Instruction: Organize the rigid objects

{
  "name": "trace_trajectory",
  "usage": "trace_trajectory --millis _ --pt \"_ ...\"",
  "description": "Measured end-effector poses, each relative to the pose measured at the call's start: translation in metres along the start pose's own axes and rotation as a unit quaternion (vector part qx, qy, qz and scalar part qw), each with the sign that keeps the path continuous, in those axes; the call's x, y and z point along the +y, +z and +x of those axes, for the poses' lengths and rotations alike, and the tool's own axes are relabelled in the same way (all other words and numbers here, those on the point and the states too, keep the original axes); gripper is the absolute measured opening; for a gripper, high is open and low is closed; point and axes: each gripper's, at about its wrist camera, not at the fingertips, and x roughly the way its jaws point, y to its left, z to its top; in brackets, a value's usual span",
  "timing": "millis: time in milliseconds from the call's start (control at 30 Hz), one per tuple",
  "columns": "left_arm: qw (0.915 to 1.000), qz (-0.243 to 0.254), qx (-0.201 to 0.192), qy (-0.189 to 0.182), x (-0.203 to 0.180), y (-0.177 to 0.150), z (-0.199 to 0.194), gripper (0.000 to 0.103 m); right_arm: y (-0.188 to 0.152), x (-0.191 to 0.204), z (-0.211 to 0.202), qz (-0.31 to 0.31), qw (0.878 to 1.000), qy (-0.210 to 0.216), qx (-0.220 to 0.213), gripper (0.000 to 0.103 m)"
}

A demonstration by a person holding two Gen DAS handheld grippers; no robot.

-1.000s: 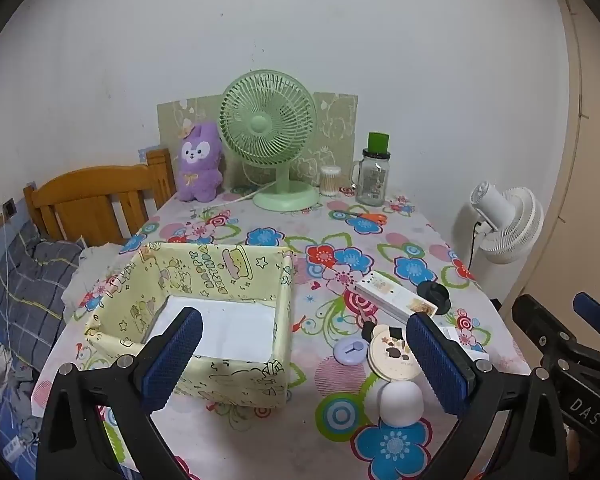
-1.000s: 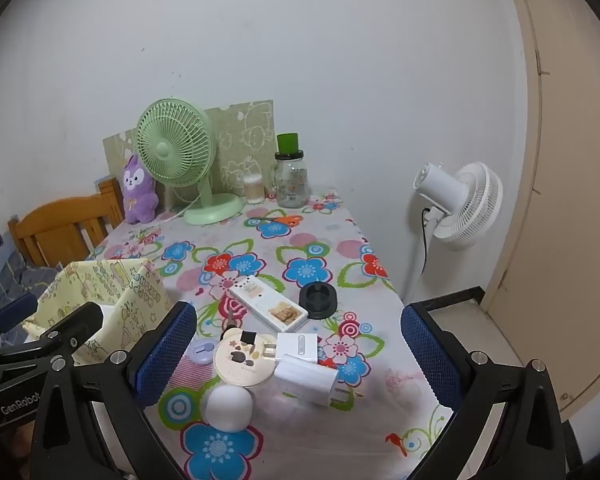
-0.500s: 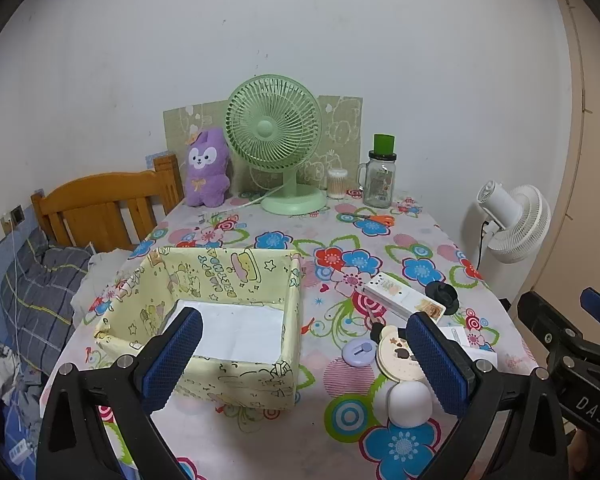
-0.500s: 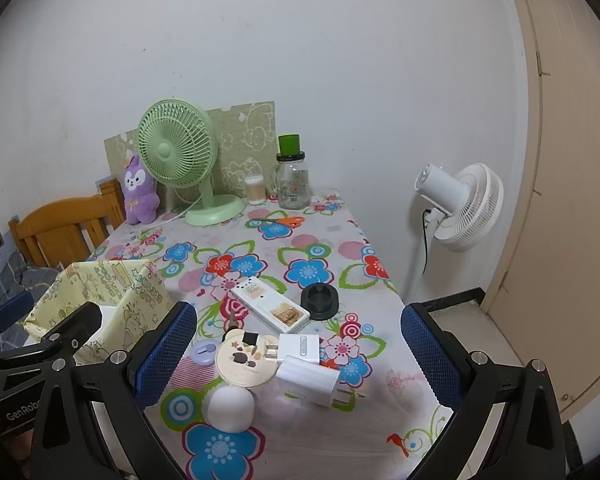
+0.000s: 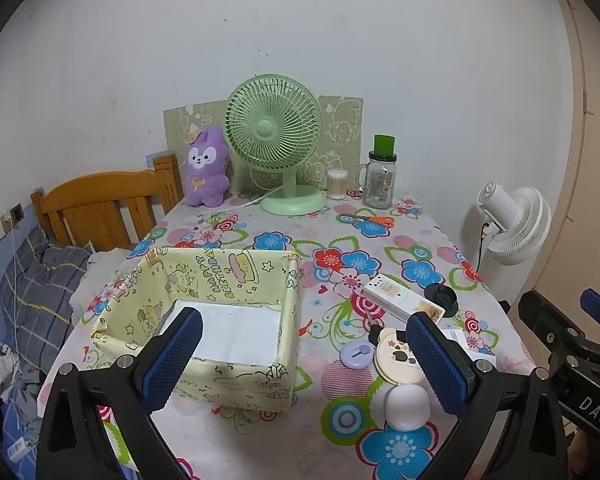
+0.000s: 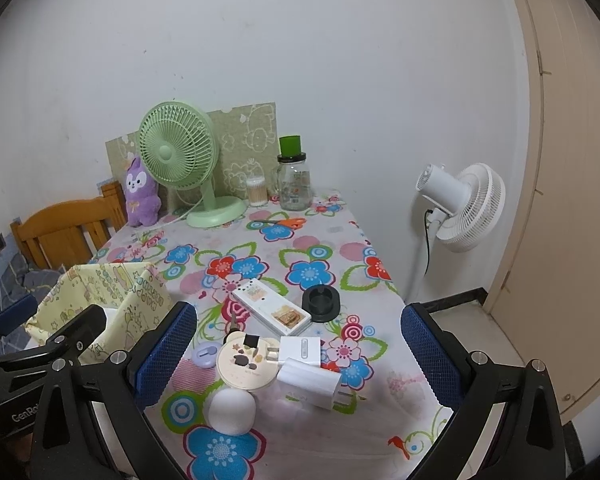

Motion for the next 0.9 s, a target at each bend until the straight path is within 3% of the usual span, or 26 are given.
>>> trace_trajectory --millis 900 --pt "1.0000 -0.001 -0.003 0.002 -0.0029 0.0009 0.0025 0.103 0.0024 -0.0007 -0.0051 0.004 1.000 -0.004 -0.008 0.103"
